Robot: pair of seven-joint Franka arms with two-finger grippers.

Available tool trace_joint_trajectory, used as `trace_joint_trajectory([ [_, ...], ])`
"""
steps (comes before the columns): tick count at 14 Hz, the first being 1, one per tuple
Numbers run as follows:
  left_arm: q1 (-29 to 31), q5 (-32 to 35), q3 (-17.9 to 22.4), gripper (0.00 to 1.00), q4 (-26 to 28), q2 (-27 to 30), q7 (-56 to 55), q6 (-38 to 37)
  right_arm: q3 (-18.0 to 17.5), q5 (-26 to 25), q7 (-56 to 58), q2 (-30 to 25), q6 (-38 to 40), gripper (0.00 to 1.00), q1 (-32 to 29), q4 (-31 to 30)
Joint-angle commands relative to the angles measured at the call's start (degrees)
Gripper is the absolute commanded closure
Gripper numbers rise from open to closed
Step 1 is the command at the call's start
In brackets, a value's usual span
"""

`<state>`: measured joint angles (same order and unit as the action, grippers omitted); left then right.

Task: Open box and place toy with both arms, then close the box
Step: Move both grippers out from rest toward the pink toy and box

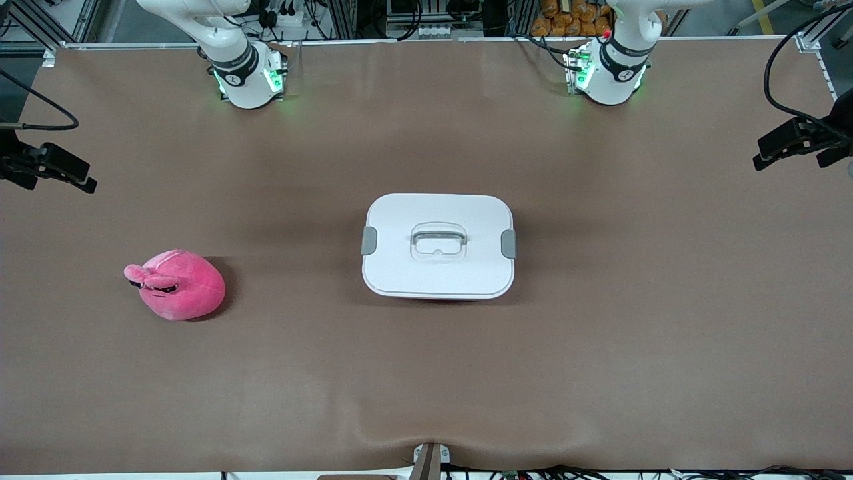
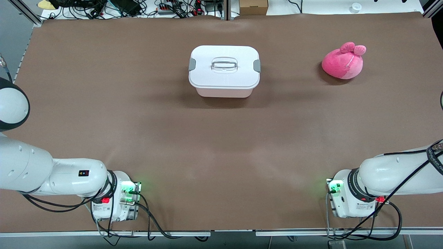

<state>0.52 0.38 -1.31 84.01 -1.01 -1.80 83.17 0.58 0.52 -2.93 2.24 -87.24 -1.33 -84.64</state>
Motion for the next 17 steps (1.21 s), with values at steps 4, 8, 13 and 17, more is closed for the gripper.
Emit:
trace_joint_trajectory([
  [4, -0.1, -0.1, -0.2, 0.0, -0.4, -0.1, 0.6, 0.0, -0.1, 0.5, -0.2, -0.3, 0.3, 0.0, -0.1, 0.0],
  [8, -0.2, -0.6, -0.3, 0.0, -0.3, -0.3, 0.9, 0.0, -0.1, 0.5, -0.3, -0.3, 0.2, 0.0, -0.1, 0.0],
  [13, -0.6, 0.0, -0.4, 0.0, 0.2, -1.6, 1.5, -0.3, -0.1, 0.5, -0.3, -0.2, 0.2, 0.0, -0.1, 0.1],
  [17, -0.9, 0.1, -0.6, 0.0, -0.6, -4.4, 0.8, -0.2, -0.1, 0.5, -0.2, -0.1, 0.1, 0.0, -0.1, 0.3],
])
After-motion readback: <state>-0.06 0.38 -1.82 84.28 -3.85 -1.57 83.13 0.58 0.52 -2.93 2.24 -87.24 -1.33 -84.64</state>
